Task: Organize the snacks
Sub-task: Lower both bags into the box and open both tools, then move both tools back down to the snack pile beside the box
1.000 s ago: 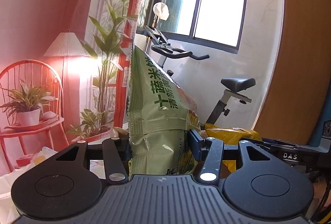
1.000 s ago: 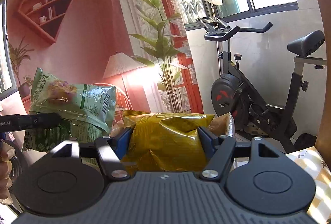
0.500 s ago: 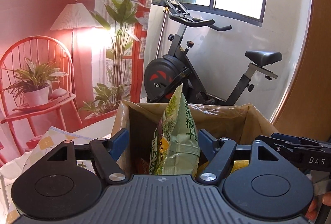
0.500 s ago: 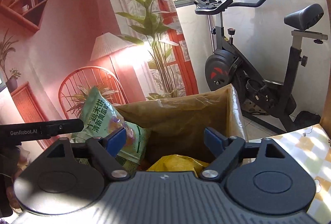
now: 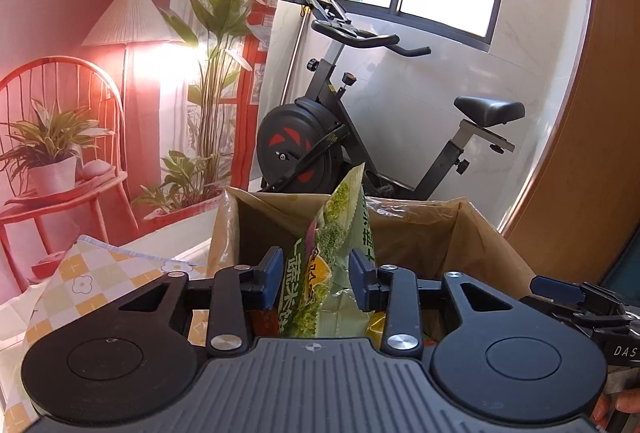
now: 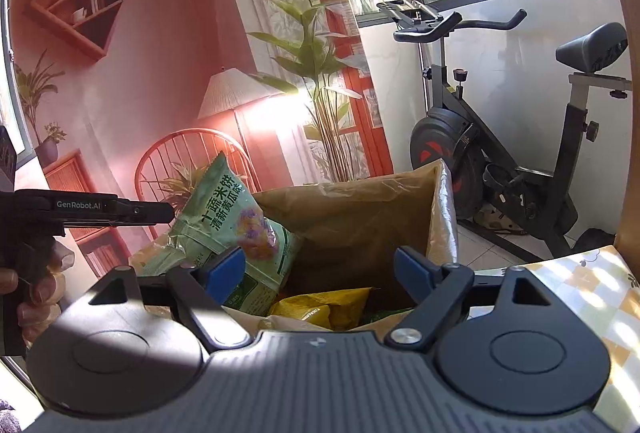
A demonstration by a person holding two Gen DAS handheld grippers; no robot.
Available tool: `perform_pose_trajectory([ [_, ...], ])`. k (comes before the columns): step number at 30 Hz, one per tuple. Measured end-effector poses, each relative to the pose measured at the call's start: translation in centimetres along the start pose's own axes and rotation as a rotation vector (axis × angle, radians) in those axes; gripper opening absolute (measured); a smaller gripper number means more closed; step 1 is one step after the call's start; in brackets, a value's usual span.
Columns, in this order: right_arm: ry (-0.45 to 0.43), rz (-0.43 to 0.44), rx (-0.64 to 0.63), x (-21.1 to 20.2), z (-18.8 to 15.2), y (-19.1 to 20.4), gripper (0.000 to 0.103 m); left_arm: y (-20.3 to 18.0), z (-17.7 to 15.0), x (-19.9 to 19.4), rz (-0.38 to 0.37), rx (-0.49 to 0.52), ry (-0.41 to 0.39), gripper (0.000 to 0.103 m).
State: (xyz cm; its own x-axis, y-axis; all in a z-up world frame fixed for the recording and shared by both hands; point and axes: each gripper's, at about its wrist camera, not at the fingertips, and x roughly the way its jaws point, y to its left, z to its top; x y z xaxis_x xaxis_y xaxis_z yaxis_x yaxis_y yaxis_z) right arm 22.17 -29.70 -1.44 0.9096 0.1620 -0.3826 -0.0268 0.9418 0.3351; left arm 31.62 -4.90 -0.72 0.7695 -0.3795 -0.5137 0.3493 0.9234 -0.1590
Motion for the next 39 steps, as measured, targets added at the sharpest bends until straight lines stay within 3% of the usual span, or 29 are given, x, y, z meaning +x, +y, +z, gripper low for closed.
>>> perform_pose_trajectory([
  [7,0.012,-0.016,0.014,0.0,-0.5,-0.6,0.083,-1.0,0.0,4.9,-0.007,-0.023,0.078,0.036],
  [10,0.015,-0.016,0.017,-0.1,-0.6,-0.6,0.083,-0.7,-0.1,6.6,-0.054,-0.064,0.152,0.040],
  [13,0.017,-0.012,0.017,-0.2,-0.7,-0.8,0.083,-1.2,-0.8,7.5,-0.005,0.000,0.202,0.040],
  [19,0.019,-0.020,0.016,0.2,-0.6,-0.7,0.083,1.0,-1.0,8.0,0.092,-0.051,0.214,0.043],
  [21,0.018,-0.020,0.016,0.2,-0.6,-0.6,0.083,0.6,-0.5,7.5,0.128,-0.005,0.207,0.044],
  [25,0.001,-0.011,0.009,-0.6,-0.9,-0.7,0.083,0.3,0.3,4.3,0.066,0.011,0.093,0.069],
  [29,-0.014,-0.001,-0.044,-1.7,-1.5,-0.6,0.083,0.8,1.0,-0.2,0.030,-0.011,-0.014,0.071],
  [32,-0.023,0.038,-0.096,-3.1,-2.1,-0.5,0.083,1.6,0.3,-3.3,0.055,-0.033,-0.064,0.083],
  [34,-0.028,0.046,-0.122,-4.2,-2.9,-0.6,0.083,2.2,-0.7,-5.2,0.085,-0.050,-0.082,0.090],
  [39,-0.006,0.010,-0.184,-6.1,-6.3,-1.4,0.083,4.5,-4.5,-8.2,0.162,-0.101,-0.048,0.091],
])
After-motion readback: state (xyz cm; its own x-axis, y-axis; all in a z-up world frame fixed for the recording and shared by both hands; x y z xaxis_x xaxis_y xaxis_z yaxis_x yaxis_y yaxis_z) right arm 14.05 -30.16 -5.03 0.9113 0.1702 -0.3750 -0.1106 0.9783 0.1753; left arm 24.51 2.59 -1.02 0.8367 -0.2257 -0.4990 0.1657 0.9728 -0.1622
